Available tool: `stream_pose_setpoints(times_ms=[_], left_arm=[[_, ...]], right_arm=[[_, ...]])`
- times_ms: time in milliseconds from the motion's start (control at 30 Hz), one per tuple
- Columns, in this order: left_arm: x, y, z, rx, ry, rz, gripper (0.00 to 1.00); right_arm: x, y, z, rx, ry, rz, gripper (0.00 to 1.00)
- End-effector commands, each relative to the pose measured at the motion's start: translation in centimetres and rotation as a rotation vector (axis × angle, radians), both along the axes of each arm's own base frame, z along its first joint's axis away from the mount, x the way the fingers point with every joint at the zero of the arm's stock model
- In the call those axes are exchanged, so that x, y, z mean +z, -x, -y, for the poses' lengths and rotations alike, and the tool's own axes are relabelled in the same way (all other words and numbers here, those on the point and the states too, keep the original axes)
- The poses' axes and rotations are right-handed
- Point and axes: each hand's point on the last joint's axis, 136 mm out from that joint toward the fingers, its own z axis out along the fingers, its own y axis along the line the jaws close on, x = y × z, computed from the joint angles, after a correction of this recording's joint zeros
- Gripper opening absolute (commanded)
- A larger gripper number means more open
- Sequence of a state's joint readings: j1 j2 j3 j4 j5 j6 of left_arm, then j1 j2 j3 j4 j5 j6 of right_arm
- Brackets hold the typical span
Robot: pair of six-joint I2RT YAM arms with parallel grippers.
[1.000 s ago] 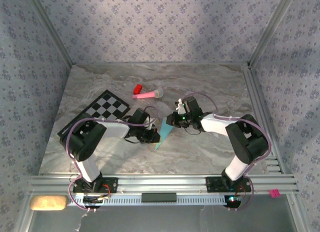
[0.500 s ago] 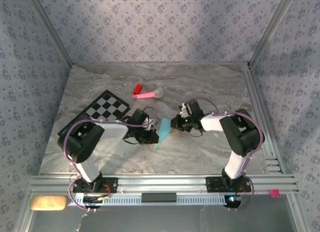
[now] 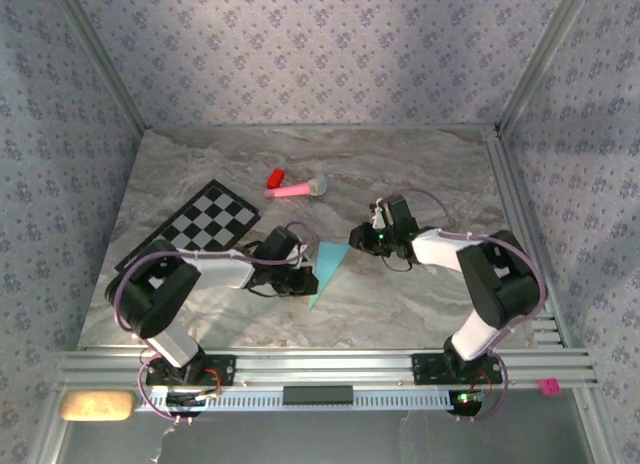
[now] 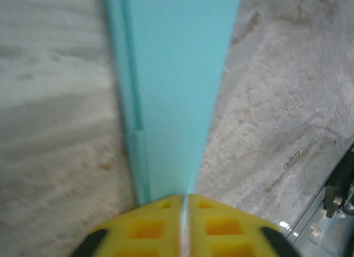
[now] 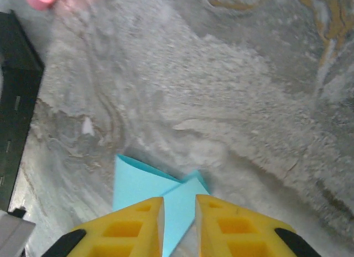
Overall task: Fold a paper plane with a square sheet of paper (pick it up from the middle)
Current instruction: Turn over a paper plane at the center of the table.
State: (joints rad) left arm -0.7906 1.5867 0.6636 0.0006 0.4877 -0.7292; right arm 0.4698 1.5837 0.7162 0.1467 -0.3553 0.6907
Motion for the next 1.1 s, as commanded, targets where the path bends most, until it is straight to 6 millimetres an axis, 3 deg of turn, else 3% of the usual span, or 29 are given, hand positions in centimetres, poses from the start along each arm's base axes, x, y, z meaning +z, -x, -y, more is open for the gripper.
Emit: stream_pose_setpoints(times_ms=[0, 100, 233, 500, 733, 1067], left_arm=[[3.1, -1.3, -0.4, 0.065, -0.006, 0.099, 0.19], [4.3, -2.2, -1.7, 0.083, -0.022, 0.132, 0.25], [3.5, -3.3, -3.5, 0.104, -0.03, 0.072, 0.25], [2.4, -3.1, -1.9, -0.001, 0.042, -0.044, 0.24], [0.2, -2.6, -2.3, -0.006, -0.016, -0.1, 0.23], [-0.3, -2.1, -0.5, -0.058, -0.009, -0.11, 0.23]], right_arm=[[0.5, 1.1, 0.8, -0.046, 0.056, 0.031, 0.25], [0.9, 2.4, 0.4, -0.044, 0.057, 0.032, 0.27], [0.9, 3.8, -0.2, -0.036, 0.046, 0.017, 0.28], [0.2, 5.6, -1.6, -0.021, 0.048, -0.009, 0.28], [-0.3, 6.1, -2.0, -0.017, 0.048, -0.021, 0.28], [-1.3, 7.0, -2.9, 0.017, 0.013, -0.06, 0.28]])
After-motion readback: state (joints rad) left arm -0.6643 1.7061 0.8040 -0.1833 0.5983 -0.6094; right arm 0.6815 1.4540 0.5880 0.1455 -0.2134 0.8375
